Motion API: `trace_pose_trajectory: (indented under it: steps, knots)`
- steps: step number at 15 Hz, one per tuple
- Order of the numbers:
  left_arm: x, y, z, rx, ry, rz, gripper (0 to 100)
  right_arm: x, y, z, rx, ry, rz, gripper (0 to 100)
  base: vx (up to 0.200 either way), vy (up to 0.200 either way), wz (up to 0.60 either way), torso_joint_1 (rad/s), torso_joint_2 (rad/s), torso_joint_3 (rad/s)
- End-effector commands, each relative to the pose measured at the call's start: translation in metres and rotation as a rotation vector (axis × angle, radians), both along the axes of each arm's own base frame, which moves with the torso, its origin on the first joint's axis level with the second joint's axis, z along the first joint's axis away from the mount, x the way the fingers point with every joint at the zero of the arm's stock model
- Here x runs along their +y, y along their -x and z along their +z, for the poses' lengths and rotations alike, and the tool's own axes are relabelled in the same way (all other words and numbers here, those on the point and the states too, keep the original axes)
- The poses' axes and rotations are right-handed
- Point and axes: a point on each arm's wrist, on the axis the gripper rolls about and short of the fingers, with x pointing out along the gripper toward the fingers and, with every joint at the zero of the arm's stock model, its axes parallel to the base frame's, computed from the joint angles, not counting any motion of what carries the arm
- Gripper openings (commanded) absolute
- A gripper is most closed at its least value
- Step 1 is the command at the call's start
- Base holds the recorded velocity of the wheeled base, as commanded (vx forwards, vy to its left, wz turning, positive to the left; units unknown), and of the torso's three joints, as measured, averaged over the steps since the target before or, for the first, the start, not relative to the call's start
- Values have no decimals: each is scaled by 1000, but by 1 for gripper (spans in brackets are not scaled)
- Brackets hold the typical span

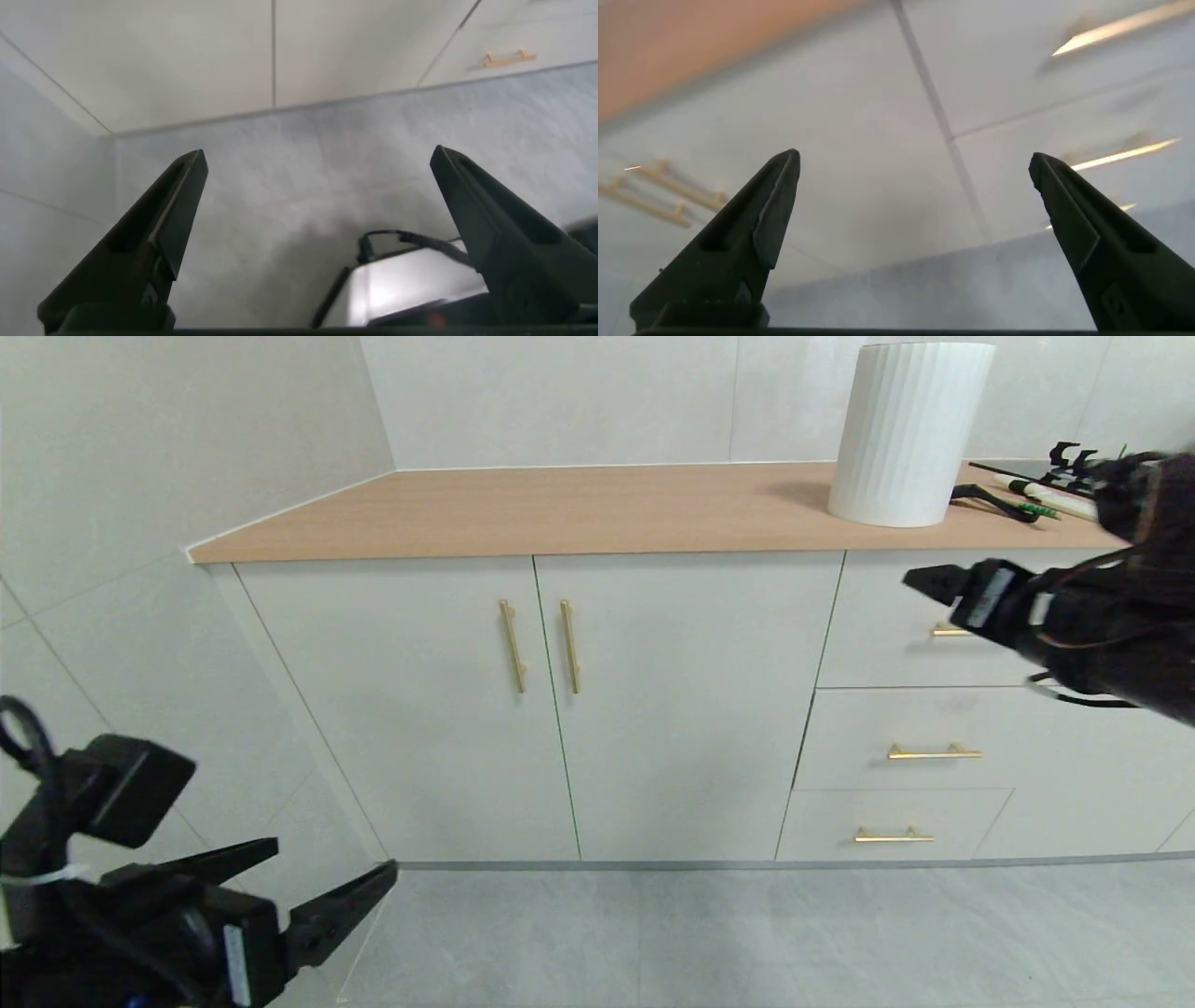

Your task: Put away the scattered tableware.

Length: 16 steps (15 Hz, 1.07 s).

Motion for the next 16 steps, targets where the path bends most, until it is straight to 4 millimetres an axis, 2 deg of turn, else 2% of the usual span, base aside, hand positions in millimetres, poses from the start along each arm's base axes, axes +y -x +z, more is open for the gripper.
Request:
trace_pose_trajectory:
  steps: [1, 4, 5, 6, 8, 9, 11, 13, 14, 15, 16]
  knots:
    - [39, 63, -7, -184, -2, 23, 100, -60, 151, 13, -238, 112, -11, 100, 0, 0, 0, 0, 0, 0]
    - [61, 100, 0, -262, -8, 115, 100, -89, 207, -14, -311, 216, -176, 100, 0, 0, 0, 0, 0, 0]
    - [65, 109, 0, -280, -4, 140, 100, -94, 225, -24, -337, 256, -226, 100, 0, 0, 0, 0, 0, 0]
    - [66, 112, -1, -287, -2, 150, 100, -95, 232, -28, -350, 273, -238, 100, 0, 0, 0, 0, 0, 0]
    - [71, 132, -8, -367, 14, 273, 100, -100, 272, -58, -415, 401, -339, 100, 0, 0, 0, 0, 0, 0]
    - [71, 140, -15, -386, 11, 317, 100, -101, 282, -69, -419, 409, -360, 100, 0, 0, 0, 0, 0, 0]
    - [71, 155, -26, -429, 4, 390, 100, -101, 301, -92, -384, 424, -375, 100, 0, 0, 0, 0, 0, 0]
    - [68, 166, -36, -443, -5, 454, 100, -97, 309, -107, -371, 439, -420, 100, 0, 0, 0, 0, 0, 0]
    - [66, 174, -44, -486, -1, 462, 100, -97, 307, -114, -367, 440, -403, 100, 0, 0, 0, 0, 0, 0]
    - [66, 173, -47, -469, -4, 464, 100, -97, 305, -117, -359, 438, -402, 100, 0, 0, 0, 0, 0, 0]
    - [67, 171, -51, -459, -16, 546, 100, -97, 301, -124, -353, 433, -407, 100, 0, 0, 0, 0, 0, 0]
